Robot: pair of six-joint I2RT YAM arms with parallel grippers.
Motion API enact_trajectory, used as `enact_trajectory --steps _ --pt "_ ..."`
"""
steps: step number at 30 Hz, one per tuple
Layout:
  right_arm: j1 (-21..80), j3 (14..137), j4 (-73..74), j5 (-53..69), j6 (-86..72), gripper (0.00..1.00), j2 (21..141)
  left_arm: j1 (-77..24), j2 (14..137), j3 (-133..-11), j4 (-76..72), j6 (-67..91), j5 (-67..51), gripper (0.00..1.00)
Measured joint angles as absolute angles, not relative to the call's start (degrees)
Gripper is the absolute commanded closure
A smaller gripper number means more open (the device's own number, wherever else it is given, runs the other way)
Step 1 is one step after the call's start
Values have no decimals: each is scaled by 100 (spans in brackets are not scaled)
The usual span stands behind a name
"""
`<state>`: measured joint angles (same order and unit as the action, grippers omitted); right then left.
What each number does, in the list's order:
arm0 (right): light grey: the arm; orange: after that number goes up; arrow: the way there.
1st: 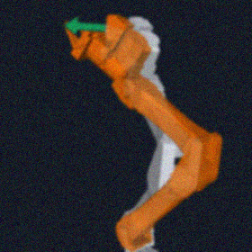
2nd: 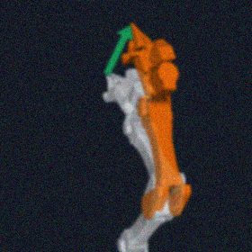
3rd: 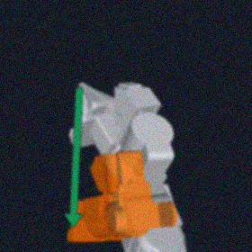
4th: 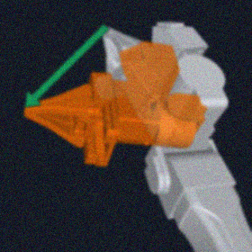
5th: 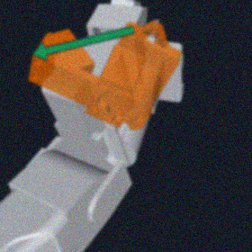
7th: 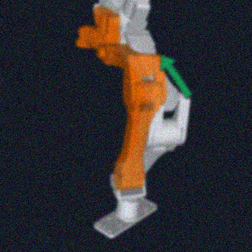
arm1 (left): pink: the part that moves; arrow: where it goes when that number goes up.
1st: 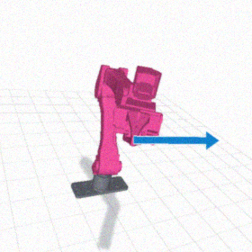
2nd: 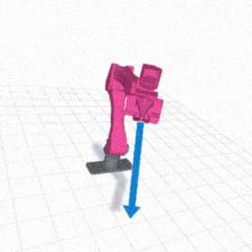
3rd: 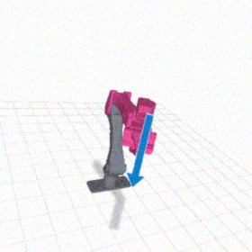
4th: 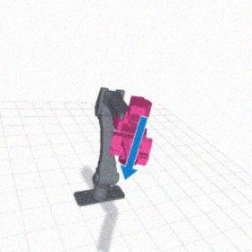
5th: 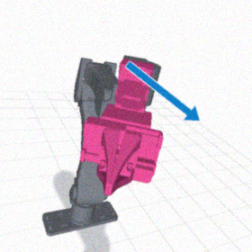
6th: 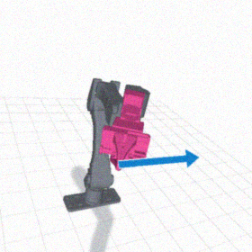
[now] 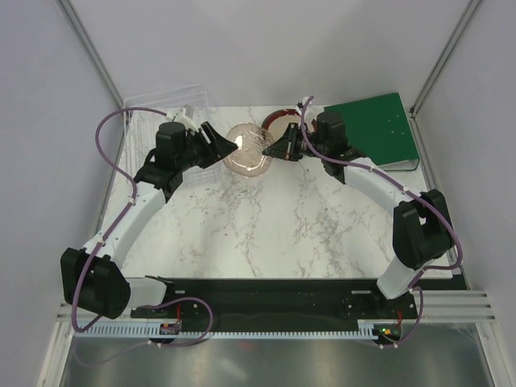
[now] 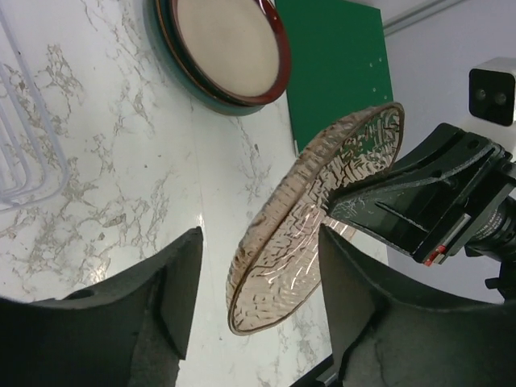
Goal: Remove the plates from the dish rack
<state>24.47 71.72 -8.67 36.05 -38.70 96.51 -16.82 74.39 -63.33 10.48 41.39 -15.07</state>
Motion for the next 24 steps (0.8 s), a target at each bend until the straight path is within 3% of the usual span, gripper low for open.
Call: enact_trajectory --steps 5,13,24 --pt "2493 7415 -322 3221 -3439 100 9651 -1684 7443 -6331 1072 4123 -1372 22" --pt "2344 8149 454 2272 -2904 100 9876 -1684 7411 -6331 1431 3889 -825 21" --pt "1498 9435 897 1896 -2829 100 11703 -1684 7190 -6331 1774 3417 -305 20"
